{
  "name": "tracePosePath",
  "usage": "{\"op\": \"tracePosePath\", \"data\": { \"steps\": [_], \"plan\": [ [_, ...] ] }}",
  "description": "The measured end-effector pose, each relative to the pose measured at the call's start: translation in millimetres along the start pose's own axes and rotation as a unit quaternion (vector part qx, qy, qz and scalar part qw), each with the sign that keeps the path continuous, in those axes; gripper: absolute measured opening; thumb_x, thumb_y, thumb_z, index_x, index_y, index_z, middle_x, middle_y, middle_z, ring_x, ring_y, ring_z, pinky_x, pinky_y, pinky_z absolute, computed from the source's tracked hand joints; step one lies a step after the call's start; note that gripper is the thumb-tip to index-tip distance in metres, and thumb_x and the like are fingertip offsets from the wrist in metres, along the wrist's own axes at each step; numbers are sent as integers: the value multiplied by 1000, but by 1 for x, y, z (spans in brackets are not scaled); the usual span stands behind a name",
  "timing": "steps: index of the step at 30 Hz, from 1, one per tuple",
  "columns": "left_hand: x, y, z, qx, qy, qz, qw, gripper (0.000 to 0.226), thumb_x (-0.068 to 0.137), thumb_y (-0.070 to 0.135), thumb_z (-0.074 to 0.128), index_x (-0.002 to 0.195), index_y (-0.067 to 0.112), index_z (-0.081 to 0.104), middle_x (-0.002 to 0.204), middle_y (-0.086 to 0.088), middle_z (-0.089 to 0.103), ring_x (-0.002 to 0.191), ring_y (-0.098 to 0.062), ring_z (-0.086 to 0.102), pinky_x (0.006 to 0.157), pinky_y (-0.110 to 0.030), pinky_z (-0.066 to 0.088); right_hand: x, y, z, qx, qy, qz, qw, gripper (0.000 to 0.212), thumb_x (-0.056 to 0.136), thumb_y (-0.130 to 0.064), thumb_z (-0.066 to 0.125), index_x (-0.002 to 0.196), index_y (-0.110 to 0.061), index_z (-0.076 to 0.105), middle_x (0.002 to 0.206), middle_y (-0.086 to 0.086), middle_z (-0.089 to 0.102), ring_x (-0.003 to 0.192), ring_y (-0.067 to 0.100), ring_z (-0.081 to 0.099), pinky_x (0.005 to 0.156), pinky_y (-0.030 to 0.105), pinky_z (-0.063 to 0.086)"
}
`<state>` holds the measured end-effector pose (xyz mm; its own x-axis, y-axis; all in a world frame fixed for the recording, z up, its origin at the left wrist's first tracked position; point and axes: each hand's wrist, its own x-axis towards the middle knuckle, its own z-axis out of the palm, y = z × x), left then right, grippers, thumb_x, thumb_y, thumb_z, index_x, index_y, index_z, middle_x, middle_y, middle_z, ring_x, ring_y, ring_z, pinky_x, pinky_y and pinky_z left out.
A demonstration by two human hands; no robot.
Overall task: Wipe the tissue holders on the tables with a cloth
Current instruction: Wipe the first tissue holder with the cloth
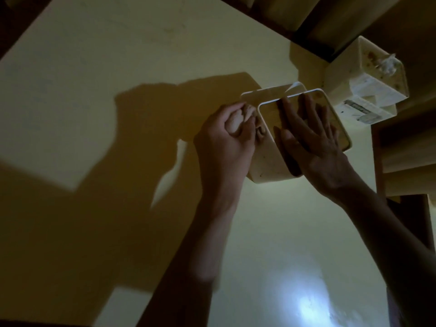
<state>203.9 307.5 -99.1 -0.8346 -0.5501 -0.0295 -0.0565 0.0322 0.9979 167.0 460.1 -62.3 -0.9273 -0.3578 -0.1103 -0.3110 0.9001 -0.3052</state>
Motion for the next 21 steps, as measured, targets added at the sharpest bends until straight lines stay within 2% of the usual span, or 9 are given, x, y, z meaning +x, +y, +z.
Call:
{"op": "tracePosePath", "data": {
  "steps": [2,4,6,9,13,15,17,19,21],
  "plan": [
    [-15,0,2,3,10,12,1000,22,85,22,70,106,18,72,99,7,71,90,-1,63,78,-17,53,1,0,-2,24,-36,17,999,54,90,-60,17,141,-58,-2,159,-10,-17,144,18,-23,111,42,-13],
    [-46,1,7,30,21,28,999,20,82,17,72,102,14,73,95,4,71,84,2,60,76,-4,45,1,3,-7,20,-50,16,998,50,90,-55,18,134,-62,-5,157,-12,-20,143,19,-25,108,38,-13],
    [-76,3,11,41,22,17,999,22,80,10,74,101,12,72,92,3,70,82,3,57,73,1,40,4,5,-7,25,-65,7,998,47,90,-55,17,128,-68,-9,150,-19,-25,140,16,-28,103,35,-14],
    [-99,12,13,35,8,-21,999,23,81,14,76,102,16,69,91,12,67,81,4,58,67,0,42,6,8,-5,22,-77,8,997,46,90,-58,16,123,-73,-12,141,-26,-31,134,10,-31,104,39,-15],
    [-64,11,9,10,3,-52,999,20,82,6,70,96,15,59,82,26,53,77,25,50,63,4,38,6,8,-2,9,-56,6,998,48,84,-65,13,122,-74,-14,151,-18,-27,141,20,-27,110,47,-10],
    [-27,9,8,25,17,-51,998,15,84,13,69,94,16,57,77,24,49,69,21,50,58,1,39,6,7,-3,13,-51,8,999,49,83,-67,11,123,-73,-15,156,-11,-23,140,18,-27,108,44,-11],
    [10,5,8,46,37,-57,997,13,85,13,67,95,13,59,82,17,54,67,9,53,59,-2,41,6,10,-1,-3,-53,4,999,50,83,-71,8,127,-70,-15,157,-8,-23,138,17,-29,105,40,-16],
    [32,-3,8,62,39,-52,996,12,85,7,64,97,10,61,89,10,63,76,1,58,60,3,38,7,15,1,-41,-52,-22,998,58,83,-77,1,137,-60,-13,158,-4,-22,141,21,-28,112,49,-18],
    [32,-11,9,77,27,-31,996,12,86,6,61,97,10,61,92,5,69,80,1,58,63,1,37,5,17,2,-40,-50,-31,997,59,85,-74,1,140,-57,-14,159,-3,-20,143,26,-25,114,54,-14]
  ]
}}
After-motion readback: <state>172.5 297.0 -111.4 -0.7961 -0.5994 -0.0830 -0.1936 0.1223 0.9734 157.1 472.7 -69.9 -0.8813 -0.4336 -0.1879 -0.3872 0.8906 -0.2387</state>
